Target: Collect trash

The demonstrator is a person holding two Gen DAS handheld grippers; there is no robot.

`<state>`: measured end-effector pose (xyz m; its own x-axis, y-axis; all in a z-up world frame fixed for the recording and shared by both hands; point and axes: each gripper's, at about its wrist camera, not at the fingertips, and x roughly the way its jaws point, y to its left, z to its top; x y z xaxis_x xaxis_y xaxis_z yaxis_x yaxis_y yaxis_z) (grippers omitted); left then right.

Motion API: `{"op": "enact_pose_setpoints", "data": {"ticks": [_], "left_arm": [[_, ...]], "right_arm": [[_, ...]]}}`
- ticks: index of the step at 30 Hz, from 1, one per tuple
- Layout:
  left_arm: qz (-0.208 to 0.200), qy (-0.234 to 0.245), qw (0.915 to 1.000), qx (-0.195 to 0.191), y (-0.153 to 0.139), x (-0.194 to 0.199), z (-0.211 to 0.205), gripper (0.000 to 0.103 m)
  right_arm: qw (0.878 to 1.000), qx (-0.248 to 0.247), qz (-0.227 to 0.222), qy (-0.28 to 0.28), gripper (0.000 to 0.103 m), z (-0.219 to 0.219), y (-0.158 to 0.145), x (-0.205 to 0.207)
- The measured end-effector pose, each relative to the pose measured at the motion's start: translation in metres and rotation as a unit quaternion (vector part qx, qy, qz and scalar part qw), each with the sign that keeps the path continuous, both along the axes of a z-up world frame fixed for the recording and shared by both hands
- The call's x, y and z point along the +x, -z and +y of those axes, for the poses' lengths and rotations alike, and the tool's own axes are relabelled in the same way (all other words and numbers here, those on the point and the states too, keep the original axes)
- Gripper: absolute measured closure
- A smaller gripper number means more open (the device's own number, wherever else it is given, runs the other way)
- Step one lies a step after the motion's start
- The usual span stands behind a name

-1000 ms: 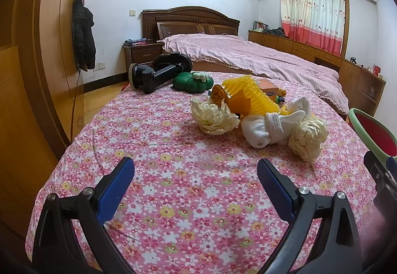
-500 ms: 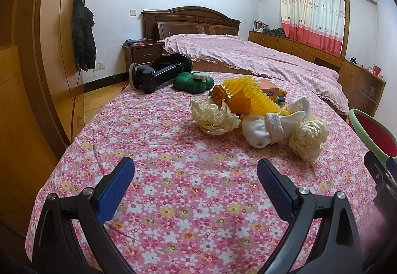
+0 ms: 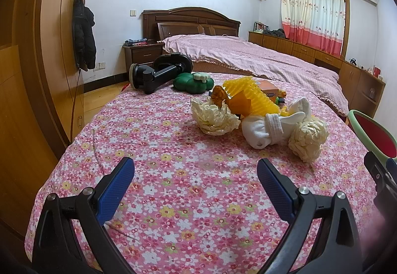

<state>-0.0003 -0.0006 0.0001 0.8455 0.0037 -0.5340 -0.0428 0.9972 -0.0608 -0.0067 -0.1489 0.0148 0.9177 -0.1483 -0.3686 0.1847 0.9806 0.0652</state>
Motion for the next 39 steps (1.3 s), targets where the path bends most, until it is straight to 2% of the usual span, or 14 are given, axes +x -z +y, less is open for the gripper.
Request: {"op": "enact_pose_setpoints", "data": {"ticks": [30, 34, 39], "left_arm": [[-0.001, 0.001, 1.0000, -0.003, 0.000, 0.001, 0.001, 0.005], [0.003, 0.002, 0.9999, -0.010, 0.000, 0.002, 0.004, 0.005], [0.041, 0.013, 0.9986, -0.031, 0.002, 0.020, 0.014, 0.005]], "right_arm": [[1.000, -0.001, 0.000, 0.000, 0.001, 0.000, 0.000, -0.001], [1.000, 0.001, -0.011, 0.005, 0.001, 0.000, -0.001, -0.004], [1.000, 0.011, 0.006, 0.000, 0.001, -0.003, -0.004, 0.002]]}}
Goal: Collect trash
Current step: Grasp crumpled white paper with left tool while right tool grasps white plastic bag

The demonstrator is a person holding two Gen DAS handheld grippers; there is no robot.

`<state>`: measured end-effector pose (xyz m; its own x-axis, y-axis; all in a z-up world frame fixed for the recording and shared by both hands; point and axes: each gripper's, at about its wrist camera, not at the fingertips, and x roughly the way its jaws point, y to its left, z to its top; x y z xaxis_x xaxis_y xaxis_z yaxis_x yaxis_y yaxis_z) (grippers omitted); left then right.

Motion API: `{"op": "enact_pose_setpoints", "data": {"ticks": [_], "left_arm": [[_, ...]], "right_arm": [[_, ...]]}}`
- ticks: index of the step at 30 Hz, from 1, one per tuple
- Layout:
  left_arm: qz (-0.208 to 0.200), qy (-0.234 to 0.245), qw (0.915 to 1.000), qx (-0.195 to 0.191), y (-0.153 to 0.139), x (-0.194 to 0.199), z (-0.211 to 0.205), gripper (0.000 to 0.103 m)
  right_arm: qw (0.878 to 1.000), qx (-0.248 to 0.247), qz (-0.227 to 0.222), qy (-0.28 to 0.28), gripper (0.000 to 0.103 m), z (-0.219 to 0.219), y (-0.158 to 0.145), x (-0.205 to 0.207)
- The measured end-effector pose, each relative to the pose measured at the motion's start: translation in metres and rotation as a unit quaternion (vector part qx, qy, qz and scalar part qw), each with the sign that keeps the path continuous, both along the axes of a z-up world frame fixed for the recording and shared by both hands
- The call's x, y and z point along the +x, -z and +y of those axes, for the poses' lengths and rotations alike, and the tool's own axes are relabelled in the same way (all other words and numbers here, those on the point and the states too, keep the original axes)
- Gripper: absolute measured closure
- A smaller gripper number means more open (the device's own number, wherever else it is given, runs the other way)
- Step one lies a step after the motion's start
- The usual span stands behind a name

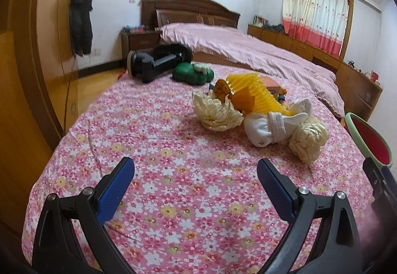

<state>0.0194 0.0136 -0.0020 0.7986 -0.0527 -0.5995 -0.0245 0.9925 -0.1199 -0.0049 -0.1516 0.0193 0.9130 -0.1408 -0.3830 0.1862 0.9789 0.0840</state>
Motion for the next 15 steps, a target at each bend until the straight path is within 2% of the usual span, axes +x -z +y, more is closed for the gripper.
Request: {"op": "enact_pose_setpoints", "data": {"ticks": [8, 11, 15], "left_arm": [[0.001, 0.029, 0.9990, 0.033, -0.024, 0.034, -0.001, 0.005], [0.013, 0.029, 0.9985, 0.044, -0.026, 0.053, -0.003, 0.005], [0.029, 0.041, 0.9980, 0.039, -0.022, 0.076, -0.005, 0.005]], "right_arm": [[0.997, 0.036, 0.052, -0.049, 0.001, -0.003, -0.014, 0.021], [0.995, 0.022, 0.077, -0.056, 0.001, 0.003, -0.018, 0.036], [0.992, 0.009, 0.095, -0.088, 0.001, 0.009, -0.021, 0.051]]}}
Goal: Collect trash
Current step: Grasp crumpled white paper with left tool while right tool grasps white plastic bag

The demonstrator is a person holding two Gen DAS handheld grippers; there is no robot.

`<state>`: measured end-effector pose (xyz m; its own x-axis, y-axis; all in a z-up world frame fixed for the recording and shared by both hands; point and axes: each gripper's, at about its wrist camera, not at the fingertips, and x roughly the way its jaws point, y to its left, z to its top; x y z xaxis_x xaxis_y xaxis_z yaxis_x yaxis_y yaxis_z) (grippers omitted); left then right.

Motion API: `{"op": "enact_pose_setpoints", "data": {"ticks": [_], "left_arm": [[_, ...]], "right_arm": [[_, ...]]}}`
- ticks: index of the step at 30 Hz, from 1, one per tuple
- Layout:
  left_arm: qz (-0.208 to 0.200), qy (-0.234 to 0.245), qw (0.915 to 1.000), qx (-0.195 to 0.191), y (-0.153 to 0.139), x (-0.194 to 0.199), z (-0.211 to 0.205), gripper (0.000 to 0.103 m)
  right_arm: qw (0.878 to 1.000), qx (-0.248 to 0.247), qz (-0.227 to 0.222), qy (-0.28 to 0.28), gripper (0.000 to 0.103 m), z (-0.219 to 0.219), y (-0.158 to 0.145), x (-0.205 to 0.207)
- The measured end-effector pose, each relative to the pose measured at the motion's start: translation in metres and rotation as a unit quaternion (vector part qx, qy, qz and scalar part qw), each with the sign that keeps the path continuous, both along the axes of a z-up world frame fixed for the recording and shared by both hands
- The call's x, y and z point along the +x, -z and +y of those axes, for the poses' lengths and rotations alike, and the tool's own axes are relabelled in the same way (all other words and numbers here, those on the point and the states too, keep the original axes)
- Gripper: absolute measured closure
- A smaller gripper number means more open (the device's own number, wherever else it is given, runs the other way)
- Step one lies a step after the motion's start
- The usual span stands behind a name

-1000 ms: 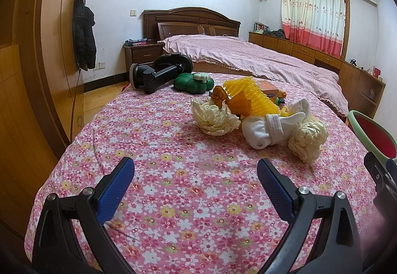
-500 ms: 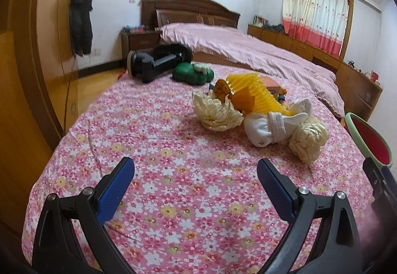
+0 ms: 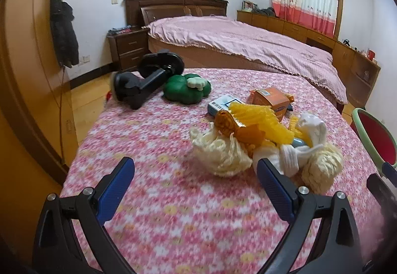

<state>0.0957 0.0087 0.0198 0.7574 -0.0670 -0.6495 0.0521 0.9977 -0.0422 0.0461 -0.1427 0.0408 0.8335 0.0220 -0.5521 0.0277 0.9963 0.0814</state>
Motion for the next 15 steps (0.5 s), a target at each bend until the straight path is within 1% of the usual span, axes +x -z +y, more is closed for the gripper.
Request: {"op": "enact_pose_setpoints", "data": {"ticks": [2, 6, 8, 9, 11, 13, 15], "left_arm": [[0.011, 0.001, 0.9999, -0.008, 0.004, 0.010, 0.000, 0.005], [0.034, -0.010, 0.9992, -0.017, 0.016, 0.029, 0.000, 0.006], [0.051, -0.010, 0.9983, -0.025, 0.024, 0.038, 0.001, 0.014], [0.059, -0.008, 0.9978, -0.030, 0.028, 0.041, 0.002, 0.016], [0.079, 0.003, 0.9954, -0.054, 0.035, 0.048, 0.004, 0.026], [0.092, 0.012, 0.9924, -0.081, 0.039, 0.052, 0.008, 0.032], [0.094, 0.018, 0.9906, -0.098, 0.040, 0.053, 0.010, 0.038]], "right_arm": [[1.000, -0.005, 0.013, -0.007, 0.001, 0.002, -0.001, 0.008], [0.999, 0.002, 0.037, -0.016, 0.001, 0.000, -0.003, 0.025], [0.999, 0.002, 0.049, -0.013, 0.001, 0.000, -0.003, 0.033], [0.999, 0.002, 0.052, -0.013, 0.001, -0.001, -0.003, 0.038], [0.998, 0.002, 0.055, -0.011, 0.001, -0.001, -0.003, 0.044], [0.998, 0.003, 0.060, -0.007, 0.001, 0.000, -0.003, 0.050], [0.998, 0.008, 0.063, -0.005, 0.001, 0.001, -0.004, 0.055]]}}
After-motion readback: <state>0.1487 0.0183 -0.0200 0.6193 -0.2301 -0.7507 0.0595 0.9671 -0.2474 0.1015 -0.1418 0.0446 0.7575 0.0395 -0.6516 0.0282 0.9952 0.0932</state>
